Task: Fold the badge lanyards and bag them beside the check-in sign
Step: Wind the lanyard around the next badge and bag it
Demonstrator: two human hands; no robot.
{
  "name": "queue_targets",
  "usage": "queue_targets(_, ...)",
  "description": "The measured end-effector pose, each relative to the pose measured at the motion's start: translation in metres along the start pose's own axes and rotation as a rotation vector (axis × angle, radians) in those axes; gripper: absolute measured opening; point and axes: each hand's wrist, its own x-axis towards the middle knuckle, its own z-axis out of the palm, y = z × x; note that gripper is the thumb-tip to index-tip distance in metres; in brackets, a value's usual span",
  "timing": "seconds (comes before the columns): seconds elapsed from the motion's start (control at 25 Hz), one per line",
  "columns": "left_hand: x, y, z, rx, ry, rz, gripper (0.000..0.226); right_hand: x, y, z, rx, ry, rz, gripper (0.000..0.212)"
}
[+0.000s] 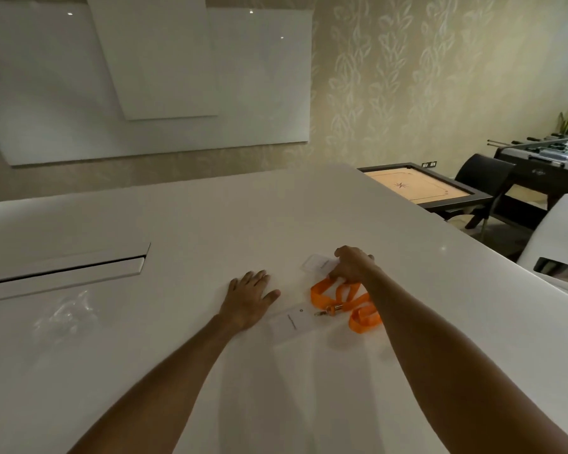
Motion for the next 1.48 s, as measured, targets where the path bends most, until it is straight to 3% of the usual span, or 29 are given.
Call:
queue_targets(0.2, 0.0, 0.001, -0.004, 0.009, -0.037, 0.009, 0.066, 0.006, -0.016, -0.014, -0.073, 0.039, -0.102, 0.066)
queue_targets(0.32, 0.001, -0.003, -0.014, -0.142, -0.075, -0.012, 0.064, 0.012, -0.036, -0.034, -0.026, 0.051, -0.194, 0.076)
queue_targets(0.4, 0.006, -0.007, -0.034, -0.341, 0.022, -0.063, 0.062, 0.016, -0.052, -0.05, -0.007, 0.089, -0.27, 0.079)
queue_targets(0.52, 0.014, -0.01, -0.085, -0.636, 0.295, -0.133, 0.057, 0.019, -0.077, -0.074, 0.009, 0.162, -0.4, 0.082)
queue_targets(0.68, 0.02, -0.019, -0.159, -0.693, 0.478, -0.078, 0.051, 0.013, -0.109, -0.1, -0.027, 0.225, -0.589, 0.082)
queue_targets(0.8, 0.021, -0.018, -0.204, -0.659, 0.469, 0.005, 0.037, 0.0, -0.134, -0.116, -0.06, 0.283, -0.747, 0.082)
queue_targets(0.92, 0.018, -0.009, -0.234, -0.639, 0.353, 0.054, 0.018, -0.017, -0.156, -0.128, -0.094, 0.392, -0.914, 0.074)
queue_targets(1.08, 0.009, -0.013, -0.258, -0.667, 0.195, -0.002, 0.023, -0.029, -0.17, -0.13, -0.064, 0.478, -1.065, 0.069)
queue_targets(1.16, 0.004, -0.02, -0.263, -0.783, 0.152, -0.041, 0.026, -0.023, -0.169, -0.127, 0.018, 0.484, -1.047, 0.071)
queue_targets(1.28, 0.001, -0.029, -0.258, -0.972, 0.17, -0.123, 0.027, -0.012, -0.165, -0.118, 0.235, 0.445, -0.866, 0.077)
queue_targets(1.48, 0.008, -0.03, -0.242, -1.264, 0.132, -0.116, 0.021, 0.006, -0.162, -0.101, 0.599, 0.321, -0.614, 0.044)
